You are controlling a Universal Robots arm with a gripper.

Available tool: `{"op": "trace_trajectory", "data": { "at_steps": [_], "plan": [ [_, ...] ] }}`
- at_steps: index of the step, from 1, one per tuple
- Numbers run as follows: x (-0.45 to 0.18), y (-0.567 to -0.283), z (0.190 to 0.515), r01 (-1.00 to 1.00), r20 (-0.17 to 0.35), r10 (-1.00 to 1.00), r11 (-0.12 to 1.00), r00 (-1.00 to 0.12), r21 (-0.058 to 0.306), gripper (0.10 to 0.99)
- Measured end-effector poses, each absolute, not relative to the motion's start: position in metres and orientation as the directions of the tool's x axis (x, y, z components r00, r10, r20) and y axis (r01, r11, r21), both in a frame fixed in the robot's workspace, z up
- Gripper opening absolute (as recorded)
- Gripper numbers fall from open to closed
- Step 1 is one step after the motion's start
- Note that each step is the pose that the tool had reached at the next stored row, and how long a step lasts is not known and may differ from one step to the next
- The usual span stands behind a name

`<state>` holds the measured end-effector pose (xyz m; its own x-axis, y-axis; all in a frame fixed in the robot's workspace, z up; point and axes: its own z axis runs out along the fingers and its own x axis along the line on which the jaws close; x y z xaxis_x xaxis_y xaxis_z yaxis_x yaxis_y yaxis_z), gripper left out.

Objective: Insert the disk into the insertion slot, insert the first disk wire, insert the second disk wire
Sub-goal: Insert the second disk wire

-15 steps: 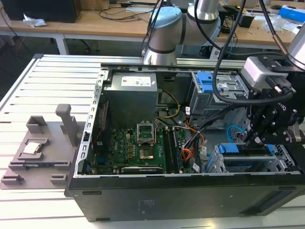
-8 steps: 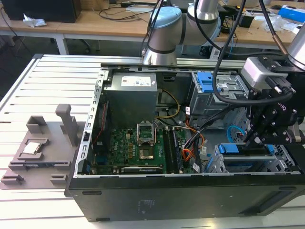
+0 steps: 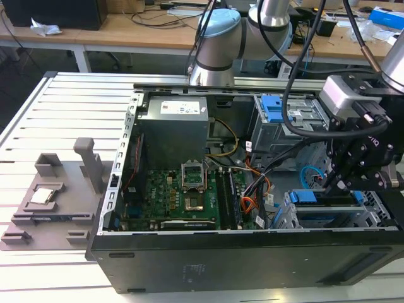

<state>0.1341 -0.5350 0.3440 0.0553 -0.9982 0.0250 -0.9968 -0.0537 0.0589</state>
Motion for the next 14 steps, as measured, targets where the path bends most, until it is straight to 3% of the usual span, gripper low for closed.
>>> {"op": "trace_trajectory", "data": {
  "at_steps": [14],
  "plan": [
    [0.1348, -0.5367, 0.3385, -0.997, 0.015, -0.998, -0.057, 0.058, 0.058, 0.165]
  ]
}}
